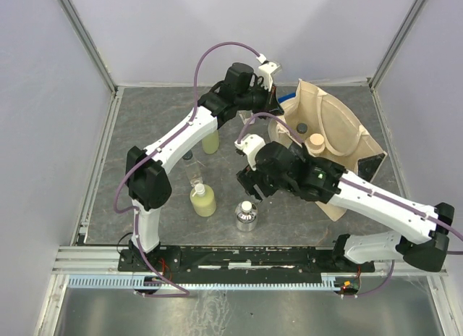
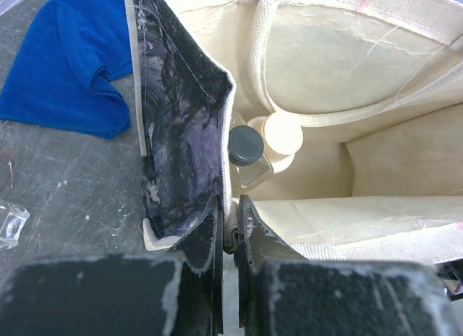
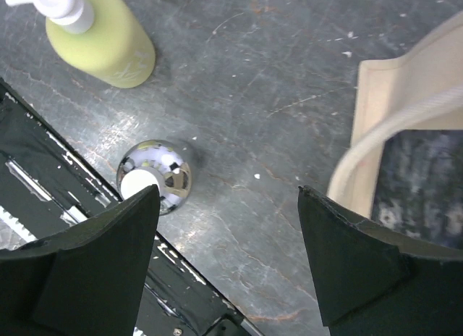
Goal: Place the personal care products into the canvas bag
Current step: Pick up the care product from the center of the board.
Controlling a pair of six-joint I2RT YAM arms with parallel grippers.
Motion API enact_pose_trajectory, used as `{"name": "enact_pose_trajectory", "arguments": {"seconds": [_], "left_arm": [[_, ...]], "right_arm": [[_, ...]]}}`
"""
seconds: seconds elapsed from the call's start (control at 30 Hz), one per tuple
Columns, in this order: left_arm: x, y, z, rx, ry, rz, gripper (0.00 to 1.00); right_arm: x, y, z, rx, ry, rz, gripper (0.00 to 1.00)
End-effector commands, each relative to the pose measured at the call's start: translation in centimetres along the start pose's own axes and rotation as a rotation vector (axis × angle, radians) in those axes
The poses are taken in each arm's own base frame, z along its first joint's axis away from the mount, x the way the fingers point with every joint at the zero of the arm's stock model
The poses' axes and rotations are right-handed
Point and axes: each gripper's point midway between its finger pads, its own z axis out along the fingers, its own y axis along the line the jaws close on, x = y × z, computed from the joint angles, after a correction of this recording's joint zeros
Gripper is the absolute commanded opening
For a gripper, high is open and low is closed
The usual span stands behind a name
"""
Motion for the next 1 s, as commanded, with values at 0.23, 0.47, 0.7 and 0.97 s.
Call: {"name": "enact_pose_trajectory", "arguments": {"seconds": [0.23, 0.47, 0.7, 0.97], "left_arm": [[-0.9, 0.8, 0.6, -0.014, -0.034, -0.018, 0.03], [-0.6, 0.8, 0.5, -0.013, -0.028, -0.016, 0.03], [-0.6, 0.7, 0.1, -0.013, -0.029, -0.009, 0.03], [-0.9, 0.5, -0.3, -0.013, -0.036, 0.000, 0.03]], "right_arm": [[-0.2, 5.2, 1.2, -0.163, 0.039, 0.041, 0.77], [2.3, 6.7, 1.3, -0.178, 0.164, 0.007, 0.66], [3.9, 6.9, 1.2, -0.167, 0.205, 0.016, 0.62], [4.4, 7.2, 3.0, -0.152, 0.217, 0.017, 0.61]]}}
